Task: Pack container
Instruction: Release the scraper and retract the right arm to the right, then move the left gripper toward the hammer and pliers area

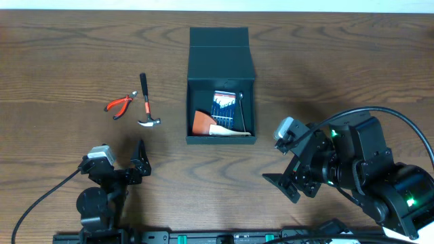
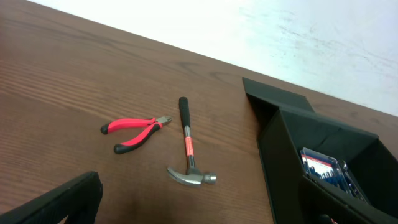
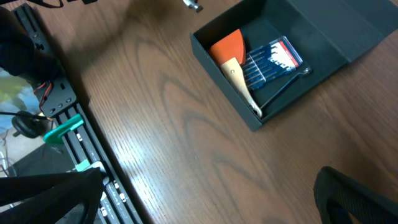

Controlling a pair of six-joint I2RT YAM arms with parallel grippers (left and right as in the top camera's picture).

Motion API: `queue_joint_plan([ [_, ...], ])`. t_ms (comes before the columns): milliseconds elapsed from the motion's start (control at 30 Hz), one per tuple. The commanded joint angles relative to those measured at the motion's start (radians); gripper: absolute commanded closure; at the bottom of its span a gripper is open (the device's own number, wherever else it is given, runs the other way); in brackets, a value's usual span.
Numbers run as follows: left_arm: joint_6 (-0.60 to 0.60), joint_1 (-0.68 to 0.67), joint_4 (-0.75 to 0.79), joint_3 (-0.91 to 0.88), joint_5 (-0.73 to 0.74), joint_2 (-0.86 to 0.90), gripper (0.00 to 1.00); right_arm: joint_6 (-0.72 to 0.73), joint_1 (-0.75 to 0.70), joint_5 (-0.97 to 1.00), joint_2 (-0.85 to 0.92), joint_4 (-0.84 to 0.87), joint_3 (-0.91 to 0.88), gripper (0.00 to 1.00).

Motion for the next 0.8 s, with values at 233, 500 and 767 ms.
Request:
queue_joint_plan([
  [233,-0.006,0.003,-0.006,-0.026,-0.012,-0.006,0.02,0.018,-0.006,0.0,0.0,-0.001,-0.008,0.01],
  [500,-0.006,0.003,-0.006,-0.026,-0.011,-0.006,0.02,0.018,-0.006,0.0,0.0,-0.001,-0.008,0.01],
  [767,-0.084,0.003,-0.002,-0.016,0.065,0.009,0.01,0.018,-0.006,0.0,0.0,-0.001,-0.008,0.01],
])
